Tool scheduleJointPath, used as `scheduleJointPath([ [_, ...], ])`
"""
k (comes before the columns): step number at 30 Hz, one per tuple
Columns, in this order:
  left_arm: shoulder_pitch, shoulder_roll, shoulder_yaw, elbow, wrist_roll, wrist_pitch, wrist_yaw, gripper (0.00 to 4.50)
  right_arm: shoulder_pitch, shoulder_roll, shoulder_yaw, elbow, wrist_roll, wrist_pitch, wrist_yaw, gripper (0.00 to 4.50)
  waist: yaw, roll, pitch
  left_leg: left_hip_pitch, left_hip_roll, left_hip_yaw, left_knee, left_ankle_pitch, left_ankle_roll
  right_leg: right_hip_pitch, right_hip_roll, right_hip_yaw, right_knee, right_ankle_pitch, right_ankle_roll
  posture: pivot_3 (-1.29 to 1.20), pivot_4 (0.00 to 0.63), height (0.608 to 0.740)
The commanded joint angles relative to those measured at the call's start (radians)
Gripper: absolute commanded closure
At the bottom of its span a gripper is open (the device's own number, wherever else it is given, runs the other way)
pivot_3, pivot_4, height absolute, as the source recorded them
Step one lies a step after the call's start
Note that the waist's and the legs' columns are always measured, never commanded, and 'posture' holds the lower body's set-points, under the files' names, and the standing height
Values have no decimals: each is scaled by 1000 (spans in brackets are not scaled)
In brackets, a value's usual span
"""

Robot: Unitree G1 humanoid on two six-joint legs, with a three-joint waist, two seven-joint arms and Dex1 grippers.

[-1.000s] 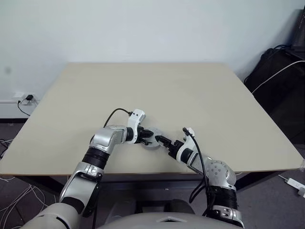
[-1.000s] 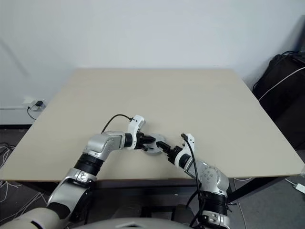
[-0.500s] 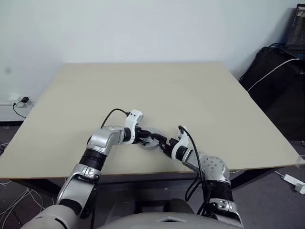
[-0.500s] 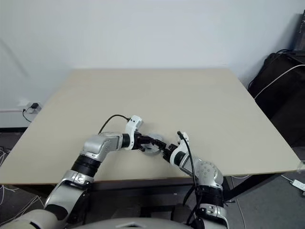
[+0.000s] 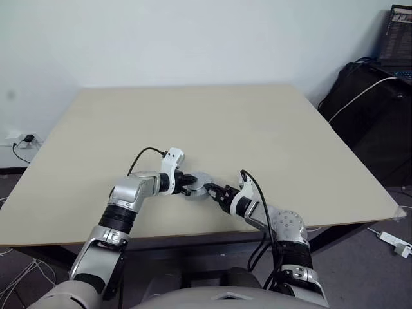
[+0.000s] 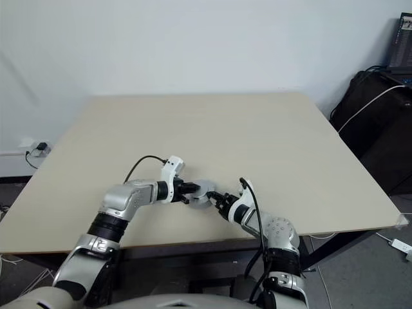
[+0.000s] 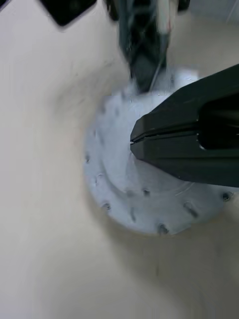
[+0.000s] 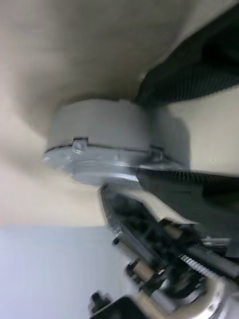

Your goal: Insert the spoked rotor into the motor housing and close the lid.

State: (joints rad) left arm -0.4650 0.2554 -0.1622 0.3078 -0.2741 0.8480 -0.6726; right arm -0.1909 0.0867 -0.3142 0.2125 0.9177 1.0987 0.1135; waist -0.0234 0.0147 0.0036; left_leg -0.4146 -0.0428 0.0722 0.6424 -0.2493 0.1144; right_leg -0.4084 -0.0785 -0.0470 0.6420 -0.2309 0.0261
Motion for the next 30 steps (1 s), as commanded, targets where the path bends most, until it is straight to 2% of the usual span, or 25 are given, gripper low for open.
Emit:
scheduleJointPath([
  [1, 43, 6, -36, 59, 36, 57, 30, 4500, 15, 79, 36, -55, 32, 33, -9, 3229, 2, 3, -2, 0, 0, 0, 0, 0, 0, 0, 0, 0, 0, 0, 0, 0, 0, 740],
  [12, 53, 2, -32, 49, 29, 59, 35, 4500, 38, 90, 45, -78, 47, 48, -38, 3250, 10, 4, -3, 0, 0, 0, 0, 0, 0, 0, 0, 0, -1, 0, 0, 0, 0, 740],
  [19, 58, 0, -34, 44, 27, 61, 36, 4500, 38, 96, 84, -95, 12, -25, -3, 3250, 10, 4, -3, 0, 0, 0, 0, 0, 0, 0, 0, 0, -1, 0, 0, 0, 0, 740],
  [28, 60, 3, -34, 42, 28, 63, 35, 4500, 40, 100, 100, -95, 49, -39, 2, 292, 11, 3, -2, 0, 0, 0, 0, 0, 0, 0, 0, 0, -1, 0, 0, 0, 0, 740],
  [29, 60, 3, -34, 41, 28, 64, 35, 4500, 38, 101, 98, -92, 52, -46, 0, 8, 11, 3, -2, 0, 0, 0, 0, 0, 0, 0, 0, 0, -1, 0, 0, 0, 0, 740],
  [30, 61, 3, -35, 40, 28, 65, 35, 4500, 36, 101, 97, -89, 56, -51, -1, 8, 11, 3, -2, 0, 0, 0, 0, 0, 0, 0, 0, 0, -1, 0, 0, 0, 0, 740],
])
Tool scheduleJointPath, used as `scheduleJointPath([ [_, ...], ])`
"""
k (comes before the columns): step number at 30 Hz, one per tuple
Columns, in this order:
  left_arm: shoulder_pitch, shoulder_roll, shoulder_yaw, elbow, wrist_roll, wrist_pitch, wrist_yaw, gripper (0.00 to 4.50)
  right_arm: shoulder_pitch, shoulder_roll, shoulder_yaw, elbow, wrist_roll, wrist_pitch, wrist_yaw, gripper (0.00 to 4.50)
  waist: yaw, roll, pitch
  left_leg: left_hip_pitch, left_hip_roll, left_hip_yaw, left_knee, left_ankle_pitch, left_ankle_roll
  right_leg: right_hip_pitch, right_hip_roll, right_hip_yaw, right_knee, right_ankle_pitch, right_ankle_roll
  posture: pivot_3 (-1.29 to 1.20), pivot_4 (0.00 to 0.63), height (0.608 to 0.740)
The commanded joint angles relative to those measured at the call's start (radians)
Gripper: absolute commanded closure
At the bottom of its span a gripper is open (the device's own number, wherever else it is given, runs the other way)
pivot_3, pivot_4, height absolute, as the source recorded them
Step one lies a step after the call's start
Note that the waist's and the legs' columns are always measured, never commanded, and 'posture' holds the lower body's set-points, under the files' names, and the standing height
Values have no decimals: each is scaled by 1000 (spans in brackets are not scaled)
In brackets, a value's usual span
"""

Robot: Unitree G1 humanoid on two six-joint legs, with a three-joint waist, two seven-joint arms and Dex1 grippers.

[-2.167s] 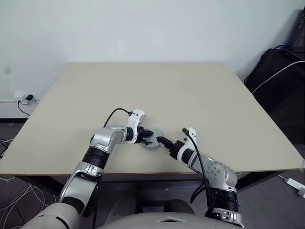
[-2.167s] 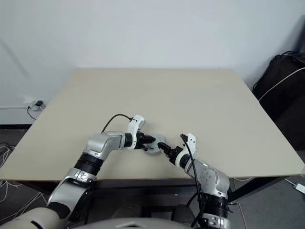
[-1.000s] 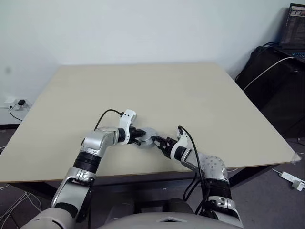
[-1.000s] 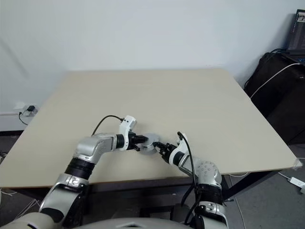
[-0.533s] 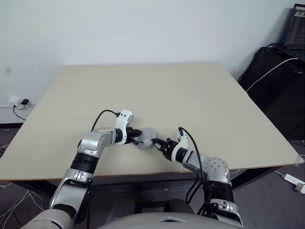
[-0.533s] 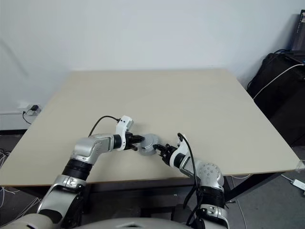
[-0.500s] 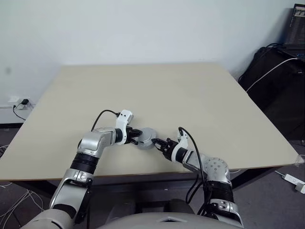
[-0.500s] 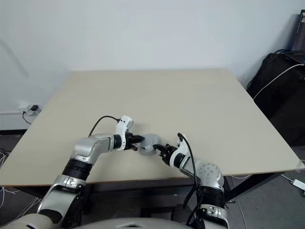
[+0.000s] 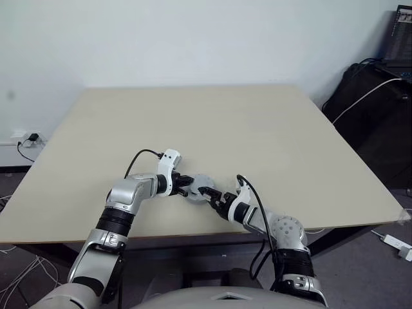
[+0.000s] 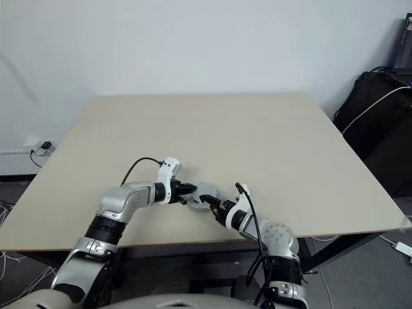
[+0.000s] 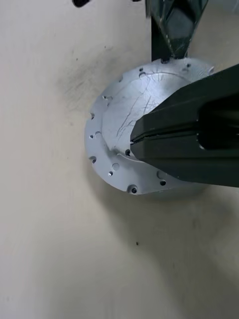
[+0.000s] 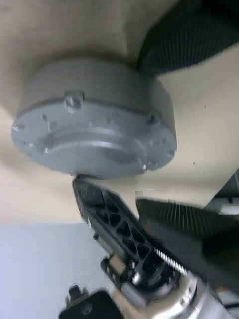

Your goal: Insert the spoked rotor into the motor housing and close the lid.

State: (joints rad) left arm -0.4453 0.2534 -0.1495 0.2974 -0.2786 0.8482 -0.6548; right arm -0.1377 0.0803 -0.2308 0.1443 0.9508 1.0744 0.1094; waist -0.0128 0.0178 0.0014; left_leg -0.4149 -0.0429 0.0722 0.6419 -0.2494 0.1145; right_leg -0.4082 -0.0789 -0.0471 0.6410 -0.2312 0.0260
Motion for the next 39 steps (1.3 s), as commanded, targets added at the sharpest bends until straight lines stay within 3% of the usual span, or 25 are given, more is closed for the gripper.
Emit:
scheduleJointPath([
  [1, 42, 6, -48, 49, 33, 66, 17, 4500, -17, 107, 14, -21, 26, -32, 4, 8, 0, 0, 0, 0, 0, 0, 0, 0, 0, 0, 0, 0, 0, 0, 0, 0, 0, 740],
  [10, 44, 7, -48, 45, 32, 70, 17, 4500, -22, 105, -14, -45, 107, -48, 13, 8, 1, -1, 4, 0, 0, 0, -1, 0, 0, 0, 0, 0, -1, 0, 0, 0, 0, 740],
  [28, 43, 9, -47, 51, 29, 69, 22, 4500, -31, 103, 48, -33, 106, -42, 40, 8, 0, -2, 3, 0, 0, 0, -8, 0, 0, 0, 0, 0, -8, 0, 0, 0, 0, 740],
  [31, 44, 9, -47, 49, 28, 69, 23, 4500, -34, 114, 34, -17, 89, -67, 2, 596, 1, -2, 3, 0, 0, 0, -9, 0, 0, 0, 0, 0, -8, 0, 0, 0, 0, 740],
  [39, 44, 8, -48, 50, 28, 70, 24, 4500, -34, 113, 30, -13, 108, -77, -16, 3186, 1, -1, 3, 0, 0, 0, -9, 0, 0, 0, 0, 0, -9, 0, 0, 0, 0, 740],
])
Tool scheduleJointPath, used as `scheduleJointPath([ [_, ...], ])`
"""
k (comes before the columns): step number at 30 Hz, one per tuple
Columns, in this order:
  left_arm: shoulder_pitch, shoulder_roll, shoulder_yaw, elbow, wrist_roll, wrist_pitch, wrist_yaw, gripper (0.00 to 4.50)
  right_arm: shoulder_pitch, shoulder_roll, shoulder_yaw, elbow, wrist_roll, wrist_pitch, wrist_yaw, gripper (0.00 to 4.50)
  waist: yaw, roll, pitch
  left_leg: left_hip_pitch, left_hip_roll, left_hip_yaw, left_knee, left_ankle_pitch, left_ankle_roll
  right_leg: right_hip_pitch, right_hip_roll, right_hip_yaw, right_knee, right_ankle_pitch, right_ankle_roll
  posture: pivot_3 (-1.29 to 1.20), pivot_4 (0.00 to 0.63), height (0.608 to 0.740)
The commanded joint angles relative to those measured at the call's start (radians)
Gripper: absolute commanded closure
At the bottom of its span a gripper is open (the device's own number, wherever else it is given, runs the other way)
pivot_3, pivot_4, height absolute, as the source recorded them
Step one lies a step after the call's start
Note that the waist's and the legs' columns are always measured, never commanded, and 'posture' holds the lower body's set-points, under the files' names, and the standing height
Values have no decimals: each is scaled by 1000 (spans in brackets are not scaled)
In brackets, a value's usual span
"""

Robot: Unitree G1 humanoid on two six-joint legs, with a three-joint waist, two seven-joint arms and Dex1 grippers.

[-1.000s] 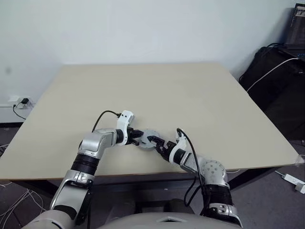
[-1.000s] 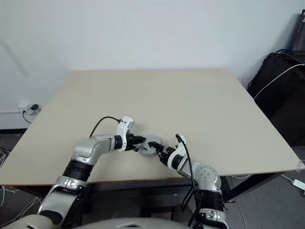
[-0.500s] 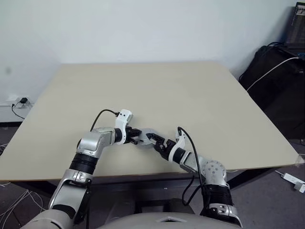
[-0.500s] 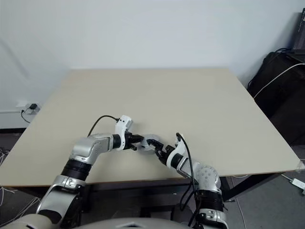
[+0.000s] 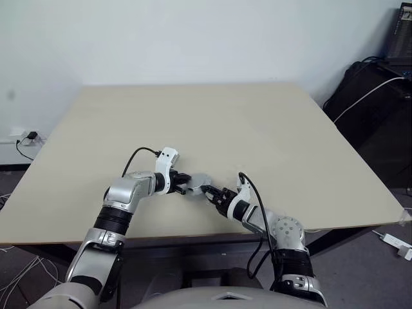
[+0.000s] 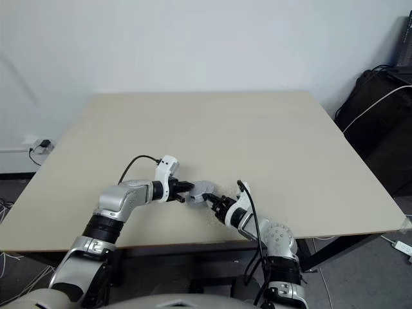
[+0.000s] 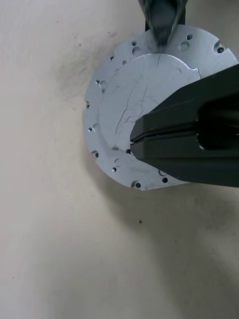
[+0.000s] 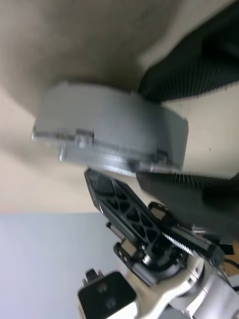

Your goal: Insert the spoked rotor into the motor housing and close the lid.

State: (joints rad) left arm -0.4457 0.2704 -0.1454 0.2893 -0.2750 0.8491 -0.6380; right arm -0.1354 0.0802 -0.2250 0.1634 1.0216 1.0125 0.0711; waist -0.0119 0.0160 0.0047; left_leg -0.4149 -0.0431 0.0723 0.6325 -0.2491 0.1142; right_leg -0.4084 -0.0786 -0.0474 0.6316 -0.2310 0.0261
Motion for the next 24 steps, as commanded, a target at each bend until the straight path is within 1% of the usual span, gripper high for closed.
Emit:
scheduleJointPath([
  [1, 44, -9, -52, 58, 25, 69, 7, 4500, -35, 113, 26, -33, 39, -14, 23, 3239, 0, 1, 0, 0, 0, 0, 0, 0, 0, 0, 0, 0, 0, 0, 0, 0, 0, 740],
  [14, 52, -18, -34, 44, 15, 61, 16, 4500, -32, 107, 22, -32, 50, -6, 15, 3239, 0, 1, -1, 0, 0, 0, 0, 0, 0, 0, 0, 0, 0, 0, 0, 0, 0, 740],
  [18, 73, -45, 35, -2, 3, 14, 67, 4500, -29, 103, 13, -33, 57, -6, 12, 3242, 0, 1, -1, 0, 0, 0, 0, 0, 0, 0, 0, 0, 0, 0, 0, 0, 0, 740],
  [22, 109, -116, 158, -83, -17, -88, 187, 4500, -20, 100, 4, -41, 63, -10, 3, 3255, -1, 0, 1, -1, 0, 0, 0, 0, 0, 0, 0, 0, -1, 0, 1, 0, 0, 740],
  [24, 132, -141, 190, -128, -23, -140, 219, 4500, -17, 99, 2, -45, 69, -11, 0, 3266, 0, -1, 2, -2, 0, 0, 0, 0, 0, -2, 1, 0, -1, 1, 1, 0, 0, 740],
])
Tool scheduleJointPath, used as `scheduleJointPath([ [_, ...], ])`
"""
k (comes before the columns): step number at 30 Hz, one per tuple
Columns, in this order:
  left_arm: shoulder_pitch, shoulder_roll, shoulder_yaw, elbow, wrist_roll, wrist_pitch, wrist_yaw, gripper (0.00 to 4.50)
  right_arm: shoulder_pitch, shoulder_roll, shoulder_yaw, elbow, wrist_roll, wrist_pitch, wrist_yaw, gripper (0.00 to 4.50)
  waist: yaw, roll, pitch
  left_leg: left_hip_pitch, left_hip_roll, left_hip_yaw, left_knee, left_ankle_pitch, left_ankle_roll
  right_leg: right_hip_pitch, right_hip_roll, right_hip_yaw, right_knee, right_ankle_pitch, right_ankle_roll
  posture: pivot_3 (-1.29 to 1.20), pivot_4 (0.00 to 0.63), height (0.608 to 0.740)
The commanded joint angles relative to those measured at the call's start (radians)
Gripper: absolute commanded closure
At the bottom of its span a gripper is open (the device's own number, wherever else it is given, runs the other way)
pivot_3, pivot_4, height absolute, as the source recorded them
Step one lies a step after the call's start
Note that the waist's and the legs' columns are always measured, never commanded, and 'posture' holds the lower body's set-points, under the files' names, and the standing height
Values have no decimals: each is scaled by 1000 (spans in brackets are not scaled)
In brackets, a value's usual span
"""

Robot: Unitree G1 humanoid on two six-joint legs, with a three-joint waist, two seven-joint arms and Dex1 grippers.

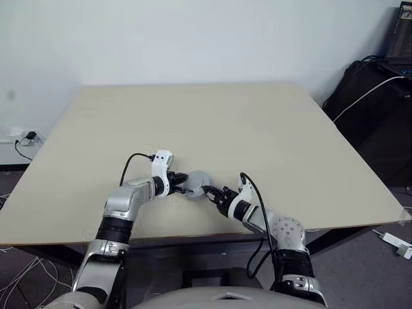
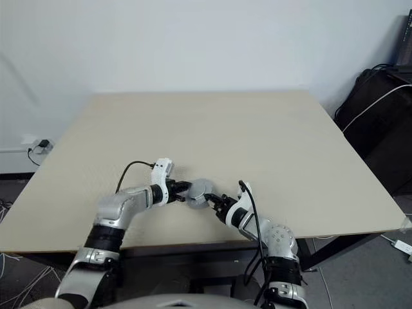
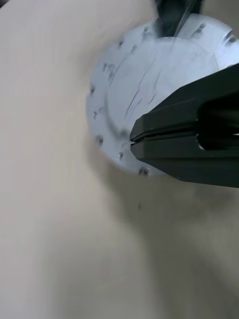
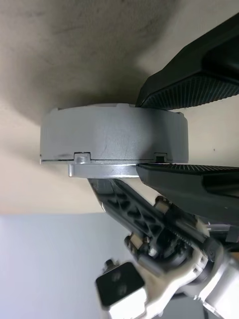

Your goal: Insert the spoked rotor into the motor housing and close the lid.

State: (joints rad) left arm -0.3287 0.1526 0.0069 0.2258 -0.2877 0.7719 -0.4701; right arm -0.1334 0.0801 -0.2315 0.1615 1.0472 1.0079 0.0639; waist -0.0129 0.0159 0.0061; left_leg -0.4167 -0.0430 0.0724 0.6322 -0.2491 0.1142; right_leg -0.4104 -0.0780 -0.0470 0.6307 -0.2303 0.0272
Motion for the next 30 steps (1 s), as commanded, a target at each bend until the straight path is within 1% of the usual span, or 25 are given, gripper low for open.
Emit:
scheduleJointPath([
  [1, 37, -41, 51, -102, -5, -105, 81, 4500, -17, 98, 7, -45, 47, -8, 6, 3267, 0, -2, 1, -1, 0, 0, 0, 0, 0, -1, 0, 0, 0, 1, 2, 0, 0, 740],
  [6, 143, -91, 72, -242, -3, -250, 143, 4500, -8, 94, -6, -62, 75, -12, 2, 3267, 2, -2, 2, -4, 0, 0, 0, 0, 0, -4, 0, 0, -1, 2, 4, 0, 0, 740],
  [8, 185, -115, 98, -278, -78, -273, 97, 4500, -4, 96, -12, -73, 91, -11, 1, 3269, 1, -1, 2, -5, 0, 0, 0, 0, 0, -4, 0, 0, -2, 2, 4, 0, 0, 740],
  [10, 238, -155, 151, -323, -221, -237, 42, 4500, -1, 97, -19, -85, 110, -13, -2, 3283, 2, -1, 2, -6, 0, 0, 0, 0, 0, -5, 0, 0, -3, 2, 3, 0, 0, 740],
  [13, 327, -191, 174, -380, -346, -184, 6, 4500, 5, 98, -28, -98, 138, -18, -10, 3289, 1, -1, 2, -9, 0, 0, 1, 1, -1, -6, 0, -1, -4, 2, 4, 0, 0, 740],
  [16, 388, -211, 175, -404, -433, -114, 16, 4500, 12, 100, -33, -110, 164, -23, -19, 3291, 2, 0, 3, -12, 0, 0, 6, 1, -1, -6, 1, -1, -4, 2, 3, 0, 0, 740],
  [19, 460, -227, 163, -430, -519, -34, 27, 4500, 17, 104, -42, -131, 197, -34, -30, 3296, 1, 3, 5, -14, 0, 0, 11, -1, 2, -6, 1, -1, -4, 1, 2, 0, 0, 740],
  [21, 489, -247, 177, -434, -590, 8, 45, 4500, 17, 105, -49, -146, 222, -49, -37, 3296, 2, 3, 6, -14, 0, 0, 14, -2, 4, -4, 1, -1, -4, 2, 3, 0, 0, 740],
  [27, 548, -311, 176, -443, -734, 14, 87, 4500, 11, 95, -51, -190, 293, -93, -58, 3297, 2, 4, 7, -13, 0, 0, 15, -3, 5, -4, 1, -1, -3, 3, 5, 0, 0, 740],
  [30, 552, -323, 160, -420, -797, 16, 98, 3886, 16, 82, -22, -220, 321, -81, -69, 3297, 2, 4, 7, -13, 0, 0, 15, -2, 4, -4, 2, 0, -2, 3, 5, 0, 0, 740],
])
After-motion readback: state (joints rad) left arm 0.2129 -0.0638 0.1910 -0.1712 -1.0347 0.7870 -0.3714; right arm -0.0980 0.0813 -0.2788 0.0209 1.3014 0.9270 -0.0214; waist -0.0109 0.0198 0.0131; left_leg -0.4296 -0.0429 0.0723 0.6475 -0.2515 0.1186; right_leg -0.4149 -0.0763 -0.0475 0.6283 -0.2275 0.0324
